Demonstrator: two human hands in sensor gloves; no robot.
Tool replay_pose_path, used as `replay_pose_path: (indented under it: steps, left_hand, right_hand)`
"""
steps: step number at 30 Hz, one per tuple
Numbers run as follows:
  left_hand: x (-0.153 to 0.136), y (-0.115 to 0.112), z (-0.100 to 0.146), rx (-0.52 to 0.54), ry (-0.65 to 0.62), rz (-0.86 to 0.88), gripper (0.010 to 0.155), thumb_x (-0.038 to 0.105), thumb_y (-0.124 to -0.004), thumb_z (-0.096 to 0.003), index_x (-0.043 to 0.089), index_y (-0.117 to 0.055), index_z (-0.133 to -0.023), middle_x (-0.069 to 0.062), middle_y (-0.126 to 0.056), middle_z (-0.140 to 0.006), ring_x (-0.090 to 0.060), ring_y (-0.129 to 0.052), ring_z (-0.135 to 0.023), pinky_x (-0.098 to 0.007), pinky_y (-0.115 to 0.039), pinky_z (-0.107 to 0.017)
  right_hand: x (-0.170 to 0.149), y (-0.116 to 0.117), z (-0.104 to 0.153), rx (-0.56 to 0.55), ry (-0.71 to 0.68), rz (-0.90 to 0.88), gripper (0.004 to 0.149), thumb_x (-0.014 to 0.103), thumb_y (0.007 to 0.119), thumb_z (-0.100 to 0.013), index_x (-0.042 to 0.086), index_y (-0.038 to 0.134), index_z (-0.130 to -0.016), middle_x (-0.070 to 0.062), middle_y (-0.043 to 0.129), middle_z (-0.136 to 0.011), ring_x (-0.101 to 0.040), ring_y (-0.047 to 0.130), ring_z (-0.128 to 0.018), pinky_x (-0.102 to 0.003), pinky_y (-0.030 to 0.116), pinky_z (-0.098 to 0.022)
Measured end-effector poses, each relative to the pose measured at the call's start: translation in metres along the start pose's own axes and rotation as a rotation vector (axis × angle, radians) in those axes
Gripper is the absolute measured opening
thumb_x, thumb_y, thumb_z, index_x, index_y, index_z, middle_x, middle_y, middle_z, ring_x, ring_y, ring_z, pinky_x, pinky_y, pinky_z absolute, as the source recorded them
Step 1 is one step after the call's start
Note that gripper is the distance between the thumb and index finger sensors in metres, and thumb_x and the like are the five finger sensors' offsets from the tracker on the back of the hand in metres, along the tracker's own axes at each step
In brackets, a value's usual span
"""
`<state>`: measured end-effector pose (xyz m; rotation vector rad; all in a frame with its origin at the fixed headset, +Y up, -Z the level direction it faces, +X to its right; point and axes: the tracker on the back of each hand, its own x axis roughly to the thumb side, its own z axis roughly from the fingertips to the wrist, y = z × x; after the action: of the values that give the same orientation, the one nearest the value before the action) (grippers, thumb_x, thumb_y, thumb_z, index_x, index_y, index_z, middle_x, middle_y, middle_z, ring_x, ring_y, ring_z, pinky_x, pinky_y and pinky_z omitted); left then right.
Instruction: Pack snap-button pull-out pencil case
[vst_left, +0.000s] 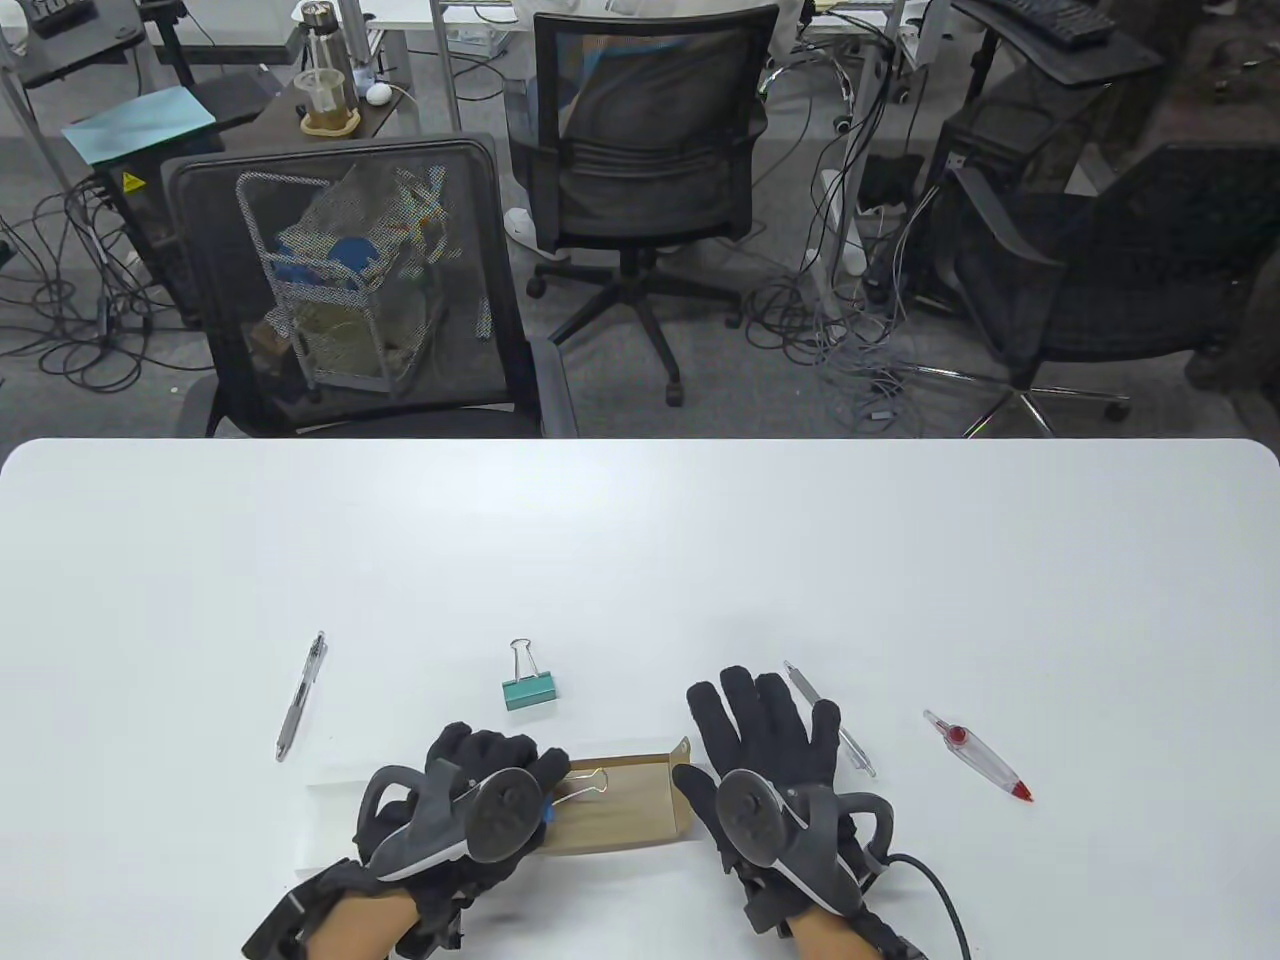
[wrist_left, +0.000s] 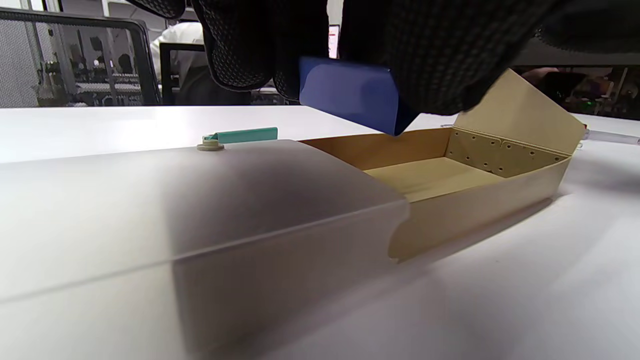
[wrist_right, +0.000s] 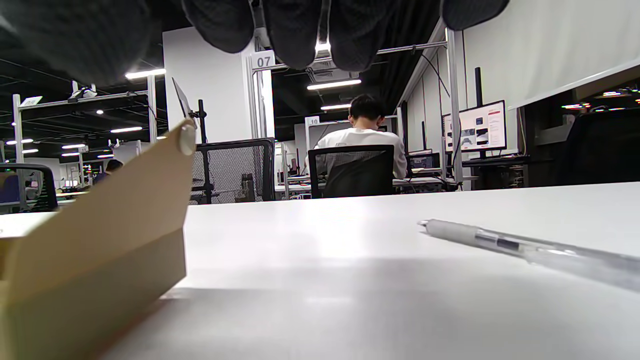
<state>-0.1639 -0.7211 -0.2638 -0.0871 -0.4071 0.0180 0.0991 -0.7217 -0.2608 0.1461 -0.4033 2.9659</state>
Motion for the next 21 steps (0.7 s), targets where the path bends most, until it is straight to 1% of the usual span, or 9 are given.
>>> replay_pose_path:
  steps: [4, 7, 8, 10, 13, 15, 17, 18, 21]
  left_hand:
    - [-0.001, -0.001, 0.002, -0.015, -0.009, 0.01, 0.073, 0.049, -0.086, -0.0341, 0.038, -0.067, -0.104, 0.003, -0.071, -0.11, -0.03, -0.077, -0.104, -0.061, -0.049, -0.083]
    - [-0.001, 0.0, 0.003, -0.011, -0.012, 0.008, 0.073, 0.048, -0.086, -0.0342, 0.038, -0.067, -0.104, 0.003, -0.071, -0.11, -0.03, -0.077, -0.104, -0.061, -0.049, -0.083]
    - [0.0, 0.0, 0.004, -0.008, -0.01, 0.005, 0.073, 0.048, -0.087, -0.034, 0.037, -0.067, -0.104, 0.003, -0.071, -0.11, -0.03, -0.077, -0.104, -0.061, -0.049, -0.083]
    - [0.001, 0.0, 0.006, -0.001, -0.009, -0.007, 0.073, 0.047, -0.087, -0.0339, 0.037, -0.067, -0.104, 0.003, -0.071, -0.11, -0.03, -0.077, -0.104, -0.061, -0.049, -0.083]
    - [0.003, 0.0, 0.008, 0.007, -0.016, -0.023, 0.073, 0.047, -0.088, -0.0336, 0.037, -0.067, -0.103, 0.003, -0.072, -0.11, -0.03, -0.077, -0.104, -0.061, -0.049, -0.083]
    - [0.003, 0.001, 0.01, 0.017, -0.017, -0.033, 0.073, 0.047, -0.088, -0.0334, 0.036, -0.068, -0.103, 0.003, -0.072, -0.109, -0.03, -0.078, -0.103, -0.061, -0.049, -0.083]
    - [0.003, 0.001, 0.011, 0.026, -0.023, -0.027, 0.073, 0.047, -0.088, -0.0332, 0.036, -0.069, -0.103, 0.003, -0.073, -0.109, -0.03, -0.078, -0.103, -0.061, -0.049, -0.083]
    - [0.003, 0.002, 0.012, 0.03, -0.025, -0.024, 0.073, 0.047, -0.088, -0.0333, 0.036, -0.069, -0.103, 0.003, -0.073, -0.109, -0.03, -0.078, -0.103, -0.061, -0.049, -0.083]
    - [0.002, 0.002, 0.012, 0.033, -0.024, -0.03, 0.074, 0.047, -0.089, -0.0329, 0.036, -0.069, -0.103, 0.003, -0.073, -0.109, -0.029, -0.078, -0.103, -0.061, -0.049, -0.083]
  right_hand:
    - [0.018, -0.013, 0.003, -0.012, -0.055, -0.037, 0.073, 0.072, 0.071, -0.037, 0.054, 0.047, -0.104, 0.023, 0.058, -0.119, -0.017, 0.058, -0.114, -0.063, 0.042, -0.081]
    - [0.044, -0.017, 0.006, -0.003, -0.117, 0.021, 0.071, 0.072, 0.075, -0.034, 0.058, 0.053, -0.1, 0.029, 0.066, -0.114, -0.012, 0.064, -0.111, -0.059, 0.046, -0.084]
    - [0.052, -0.017, 0.005, -0.002, -0.168, 0.049, 0.07, 0.07, 0.076, -0.034, 0.056, 0.056, -0.1, 0.027, 0.069, -0.112, -0.012, 0.068, -0.109, -0.059, 0.048, -0.083]
    - [0.07, -0.012, 0.003, 0.012, -0.224, 0.115, 0.069, 0.069, 0.077, -0.034, 0.055, 0.058, -0.099, 0.027, 0.073, -0.11, -0.01, 0.072, -0.106, -0.057, 0.052, -0.083]
    - [0.087, -0.002, 0.0, 0.047, -0.25, 0.148, 0.067, 0.067, 0.079, -0.034, 0.053, 0.063, -0.097, 0.025, 0.08, -0.104, -0.007, 0.079, -0.099, -0.054, 0.058, -0.082]
    - [0.098, 0.006, -0.003, 0.077, -0.26, 0.183, 0.063, 0.066, 0.08, -0.033, 0.051, 0.069, -0.094, 0.023, 0.086, -0.098, -0.006, 0.085, -0.093, -0.051, 0.062, -0.08]
    - [0.104, 0.011, -0.003, 0.067, -0.272, 0.196, 0.059, 0.064, 0.081, -0.033, 0.05, 0.074, -0.09, 0.023, 0.091, -0.091, -0.005, 0.089, -0.086, -0.048, 0.066, -0.078]
    - [0.106, 0.013, -0.002, 0.051, -0.275, 0.194, 0.055, 0.062, 0.081, -0.033, 0.049, 0.077, -0.086, 0.023, 0.094, -0.085, -0.005, 0.092, -0.081, -0.045, 0.069, -0.076]
    - [0.108, 0.015, 0.001, 0.022, -0.292, 0.19, 0.049, 0.059, 0.082, -0.034, 0.047, 0.081, -0.082, 0.022, 0.098, -0.076, -0.005, 0.094, -0.072, -0.041, 0.073, -0.072]
